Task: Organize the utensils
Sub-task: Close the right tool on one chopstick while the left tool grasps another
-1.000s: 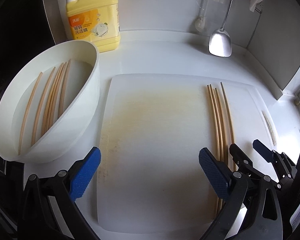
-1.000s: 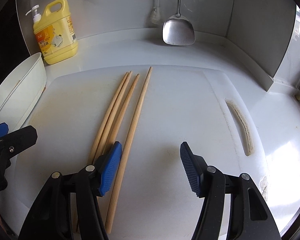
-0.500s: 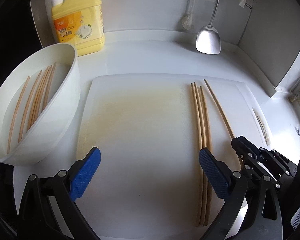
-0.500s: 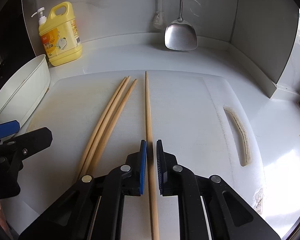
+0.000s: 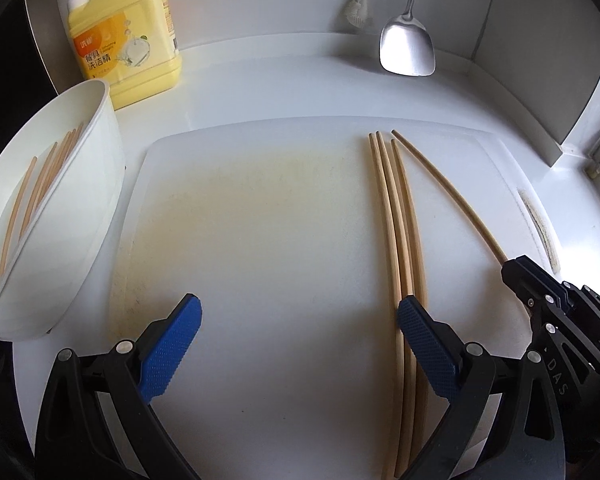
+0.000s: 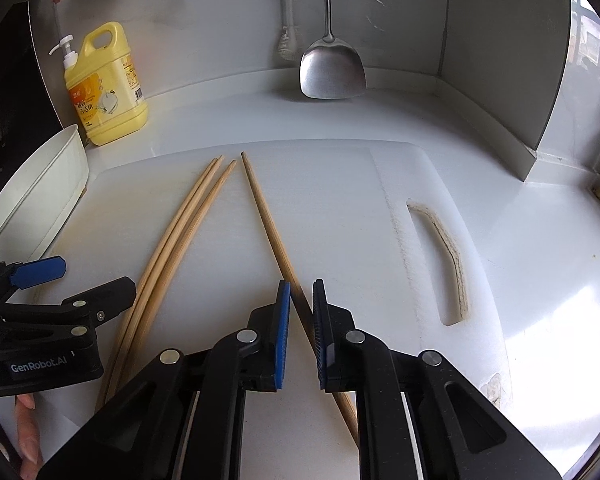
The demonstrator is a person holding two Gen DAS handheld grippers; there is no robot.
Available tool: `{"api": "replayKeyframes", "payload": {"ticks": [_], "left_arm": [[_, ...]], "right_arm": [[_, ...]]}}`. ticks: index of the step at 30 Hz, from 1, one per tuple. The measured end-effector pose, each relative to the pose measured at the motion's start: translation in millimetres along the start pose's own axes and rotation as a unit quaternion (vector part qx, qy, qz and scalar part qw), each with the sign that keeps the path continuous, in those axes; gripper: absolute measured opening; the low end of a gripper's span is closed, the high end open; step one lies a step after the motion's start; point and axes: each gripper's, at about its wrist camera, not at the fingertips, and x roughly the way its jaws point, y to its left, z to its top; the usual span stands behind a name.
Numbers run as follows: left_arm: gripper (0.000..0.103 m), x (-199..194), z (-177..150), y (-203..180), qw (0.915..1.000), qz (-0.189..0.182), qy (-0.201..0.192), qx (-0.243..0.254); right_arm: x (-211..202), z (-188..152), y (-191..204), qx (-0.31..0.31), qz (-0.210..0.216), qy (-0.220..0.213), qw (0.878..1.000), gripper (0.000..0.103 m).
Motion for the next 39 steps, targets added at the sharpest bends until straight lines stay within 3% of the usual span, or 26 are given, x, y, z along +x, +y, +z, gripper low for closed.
{"api": "replayKeyframes", "payload": {"ticks": [13,15,26,30,34,36,39], "left_arm": [[0.098,4.3,-1.1,-7.3,1.0000,-0.003,0.004,-0.002],[0.098,4.9,-2.7,-8.5,0.9999,0.012,0.003,0.005],[0.098,8.2,1.2,11.7,0.9995,0.022,0.002,-0.023],[0.098,11.6,6.7,5.3,0.9995,0.022,-0.002,-0.021],[0.096,12.7,7.3,0.9,0.9996,0.020,-0.011,-0.017],[0.091,11.7,7.4,-0.7,0.9996,0.018,-0.015,-0.014],[0.071,5.8,4.8,-9.8,0.9997,0.010,-0.024,0.003]], "right_arm": [[-0.7,1.2,-0.3,0.005,0.003,0.000,1.000,0.010],[-0.8,1.2,-0.5,0.005,0.003,-0.001,1.000,0.010],[1.5,4.6,-1.8,0.000,0.012,0.002,1.000,0.010],[5.8,10.6,0.0,-0.011,0.021,0.005,1.000,0.019],[8.8,12.9,7.7,-0.043,0.019,0.004,0.999,0.020],[9.3,12.9,10.2,-0.054,0.018,0.003,0.998,0.020],[9.1,13.3,10.6,-0.056,0.019,0.004,0.998,0.020]]}}
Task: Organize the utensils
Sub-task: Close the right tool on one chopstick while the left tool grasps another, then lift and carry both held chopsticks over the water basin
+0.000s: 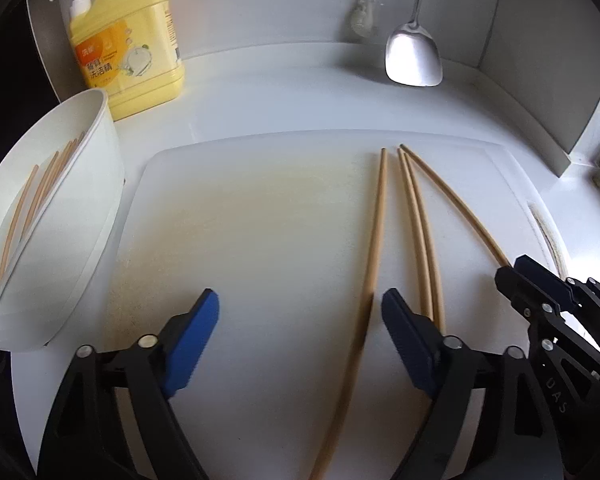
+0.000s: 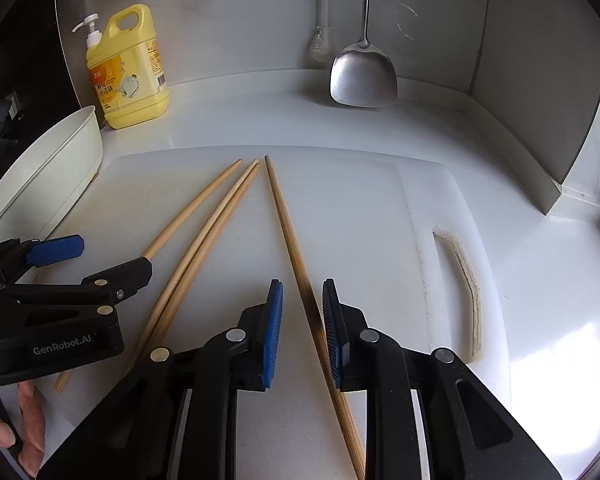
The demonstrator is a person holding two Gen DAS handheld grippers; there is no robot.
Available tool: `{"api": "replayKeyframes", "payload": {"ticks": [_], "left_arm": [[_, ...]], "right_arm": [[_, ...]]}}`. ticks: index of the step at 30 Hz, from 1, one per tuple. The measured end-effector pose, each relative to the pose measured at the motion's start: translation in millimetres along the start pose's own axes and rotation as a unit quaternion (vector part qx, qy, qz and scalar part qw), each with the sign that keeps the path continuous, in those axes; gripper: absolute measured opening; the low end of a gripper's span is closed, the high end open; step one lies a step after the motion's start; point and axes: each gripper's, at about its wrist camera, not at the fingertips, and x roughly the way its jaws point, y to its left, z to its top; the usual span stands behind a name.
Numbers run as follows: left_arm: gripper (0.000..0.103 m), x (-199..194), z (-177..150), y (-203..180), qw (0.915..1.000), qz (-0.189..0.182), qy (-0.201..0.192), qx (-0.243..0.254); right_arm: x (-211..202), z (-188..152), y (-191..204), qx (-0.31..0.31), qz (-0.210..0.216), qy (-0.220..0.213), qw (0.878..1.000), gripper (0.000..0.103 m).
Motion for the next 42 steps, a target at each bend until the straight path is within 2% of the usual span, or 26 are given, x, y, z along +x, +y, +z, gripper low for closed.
{"api": "replayKeyframes", "payload": {"ticks": [5,7,8,12,17,24,29,35,42], "left_arm": [[0.031,-6.1,-1.3,-18.1,0.9996,-0.011,-0.008,0.023],[0.011,-6.9,-2.0,-24.0,0.9993,-0.015,-0.009,0.032],[0.008,-7.3,-2.5,-25.4,0.9992,-0.015,-0.009,0.035],[0.007,-6.2,-1.9,-23.5,0.9992,-0.018,-0.007,0.035],[0.007,-8.0,-0.2,-12.8,0.9993,-0.036,0.007,0.013],[0.007,-27.8,4.7,-4.6,0.9984,-0.055,0.009,-0.010],[0.007,-56.9,13.7,15.1,0.9979,-0.052,0.001,-0.039],[0.007,-102.6,27.2,61.5,0.9957,-0.029,-0.026,-0.084],[0.007,-129.1,41.6,161.2,0.9888,0.012,-0.050,-0.140]], "right_arm": [[-1.5,0.6,2.3,-0.008,-0.002,0.001,1.000,0.018],[-2.6,0.6,1.5,-0.009,-0.008,0.001,1.000,0.010],[-3.3,0.3,0.8,-0.007,-0.006,0.001,1.000,0.009],[-3.8,1.2,-1.1,-0.006,-0.002,0.001,1.000,0.009],[-11.7,2.3,-8.8,0.027,0.018,-0.001,0.999,0.006],[-34.4,13.5,-10.2,0.040,0.043,-0.015,0.998,0.006],[-55.3,31.3,1.9,0.028,0.070,-0.030,0.997,0.006],[-78.7,65.4,44.2,-0.007,0.117,-0.050,0.992,0.006],[-69.9,109.2,130.5,-0.036,0.172,-0.052,0.983,0.006]]}}
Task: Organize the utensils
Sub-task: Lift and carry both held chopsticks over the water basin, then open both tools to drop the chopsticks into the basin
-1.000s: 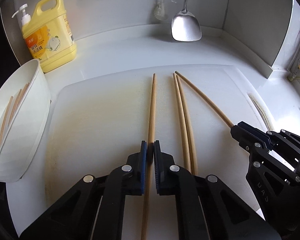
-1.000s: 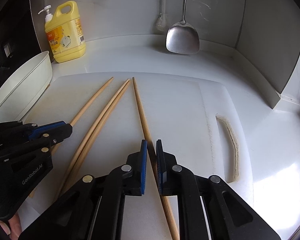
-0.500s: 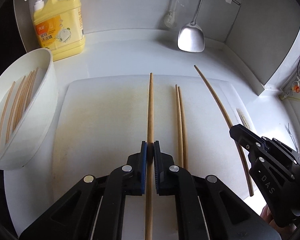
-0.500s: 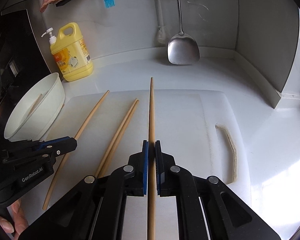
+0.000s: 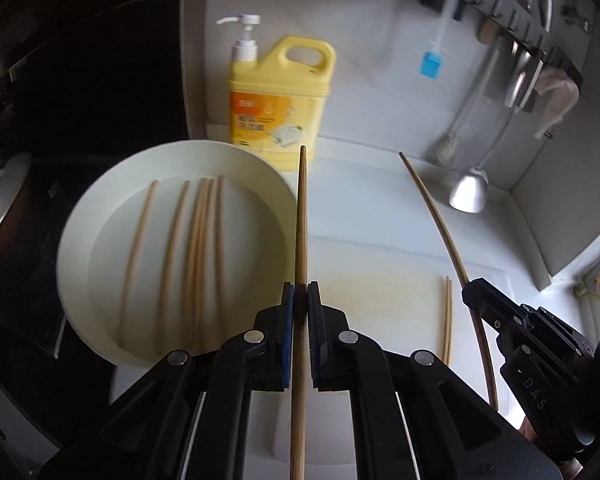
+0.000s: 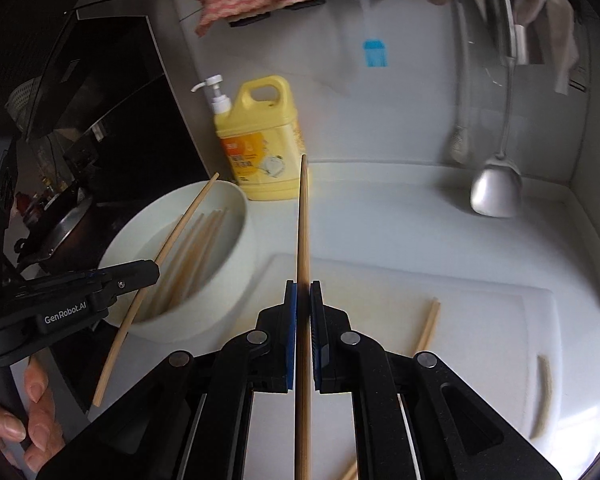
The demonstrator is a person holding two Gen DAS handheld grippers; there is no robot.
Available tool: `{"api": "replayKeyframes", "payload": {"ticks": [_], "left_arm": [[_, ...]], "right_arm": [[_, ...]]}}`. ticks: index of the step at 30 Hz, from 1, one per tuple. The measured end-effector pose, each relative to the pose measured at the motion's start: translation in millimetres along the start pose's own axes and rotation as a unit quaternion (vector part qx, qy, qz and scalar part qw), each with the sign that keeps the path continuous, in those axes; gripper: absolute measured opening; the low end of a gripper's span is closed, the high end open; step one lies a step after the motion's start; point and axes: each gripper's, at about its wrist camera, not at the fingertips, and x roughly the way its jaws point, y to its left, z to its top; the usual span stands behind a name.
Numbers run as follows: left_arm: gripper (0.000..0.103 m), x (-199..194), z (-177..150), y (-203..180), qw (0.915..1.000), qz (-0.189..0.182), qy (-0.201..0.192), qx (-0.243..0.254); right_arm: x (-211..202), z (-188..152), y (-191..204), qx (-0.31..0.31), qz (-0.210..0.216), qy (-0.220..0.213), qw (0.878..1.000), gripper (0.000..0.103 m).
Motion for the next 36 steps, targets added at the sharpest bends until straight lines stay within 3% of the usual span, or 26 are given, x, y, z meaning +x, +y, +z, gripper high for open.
{"api": "replayKeyframes", "payload": {"ticks": [8,12,22,36], "left_arm": [[0.007,31.3,43.7,102.1,0.9997,0.020,0.011,0.003],[0.007,54.6,58.0,132.2,0.9993,0.003,0.038,0.006],[0.007,95.0,63.5,161.8,0.9965,-0.011,0.081,-0.015],[0.007,106.9,59.5,166.2,0.9944,-0.002,0.103,-0.027]], "right_arm": [[83.2,34.4,82.4,0.004,0.006,0.024,1.000,0.006],[117.5,39.5,108.0,0.021,0.005,0.041,0.999,0.006],[166.5,36.4,133.4,0.026,0.001,0.094,0.995,0.006],[184.0,29.4,126.3,0.024,-0.003,0.132,0.991,0.006]]}}
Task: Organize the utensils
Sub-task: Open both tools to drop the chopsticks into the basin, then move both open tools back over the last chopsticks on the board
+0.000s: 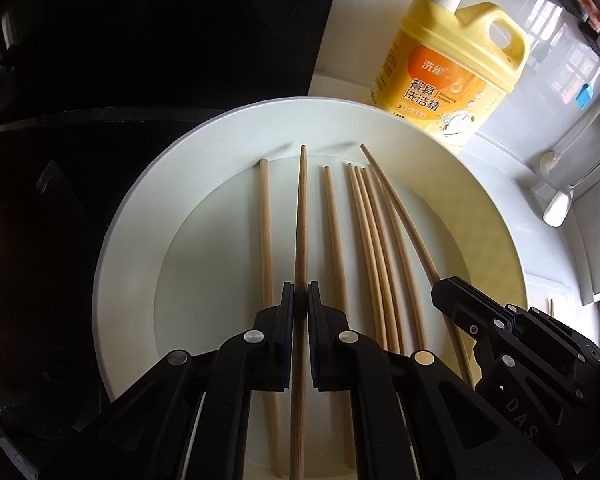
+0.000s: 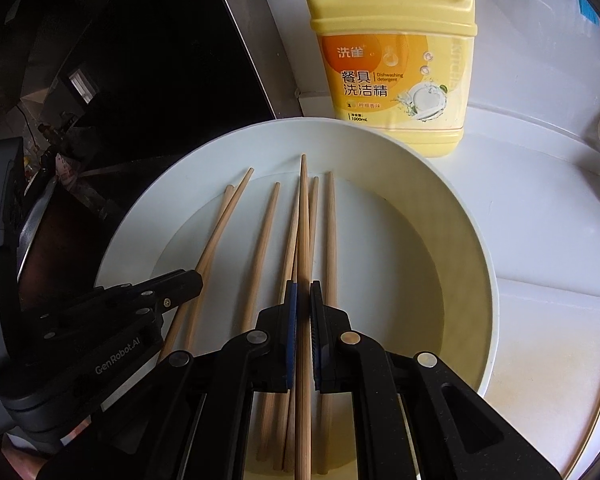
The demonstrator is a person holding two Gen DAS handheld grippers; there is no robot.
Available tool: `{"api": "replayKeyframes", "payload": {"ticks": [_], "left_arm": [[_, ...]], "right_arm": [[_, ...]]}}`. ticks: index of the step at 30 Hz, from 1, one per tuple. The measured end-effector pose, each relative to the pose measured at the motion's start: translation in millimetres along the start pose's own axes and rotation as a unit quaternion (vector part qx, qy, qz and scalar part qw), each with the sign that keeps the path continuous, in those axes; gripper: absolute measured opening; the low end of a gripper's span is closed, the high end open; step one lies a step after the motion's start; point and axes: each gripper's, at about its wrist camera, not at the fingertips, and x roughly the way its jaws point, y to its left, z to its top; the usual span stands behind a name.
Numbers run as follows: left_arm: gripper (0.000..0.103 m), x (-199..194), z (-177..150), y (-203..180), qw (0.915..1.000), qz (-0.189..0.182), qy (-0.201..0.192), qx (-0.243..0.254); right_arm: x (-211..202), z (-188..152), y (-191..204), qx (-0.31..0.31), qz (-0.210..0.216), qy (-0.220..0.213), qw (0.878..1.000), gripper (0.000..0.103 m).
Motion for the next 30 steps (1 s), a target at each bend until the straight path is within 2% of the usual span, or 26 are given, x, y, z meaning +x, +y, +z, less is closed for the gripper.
{"api": "replayKeyframes", "payload": {"ticks": [8,9,11,13,14,16,21,23,30], "left_arm": [[0.008,9.6,0.6,-0.7,0.9997,0.013,0.021,-0.008],[0.011,9.4,-0.2,0.4,0.9996,0.017,0.021,-0.012],[0.029,6.2,-0.9,2.0,0.9994,0.022,0.019,-0.017],[0.067,-0.7,-1.3,3.1,0.9992,0.030,0.007,-0.023],[0.072,-5.4,-2.4,5.6,0.9990,0.034,-0.002,-0.028],[0.073,-13.9,-2.5,7.4,0.9985,0.041,-0.014,-0.033],[0.078,-21.7,-3.9,9.6,0.9978,0.054,-0.015,-0.036],[0.080,-23.9,-6.2,10.5,0.9976,0.058,-0.014,-0.037],[0.081,-29.0,-12.9,12.4,0.9973,0.066,-0.017,-0.028]], "right_arm": [[3.5,4.0,-5.7,0.005,-0.003,0.004,1.000,0.007],[2.2,3.9,-7.9,0.010,-0.004,0.002,1.000,0.008],[-2.5,3.5,-11.3,0.014,-0.005,-0.002,1.000,0.013],[-7.2,3.6,-13.2,0.014,-0.007,-0.007,1.000,0.015],[-9.7,3.5,-13.9,0.014,-0.008,-0.010,1.000,0.017],[-14.6,3.1,-15.2,0.014,-0.011,-0.014,1.000,0.020],[-21.9,0.3,-15.7,0.015,-0.010,-0.018,1.000,0.020],[-23.3,-0.4,-14.3,0.014,-0.010,-0.019,1.000,0.026],[-29.2,-1.5,-7.0,0.008,-0.007,-0.025,1.000,0.028]]}}
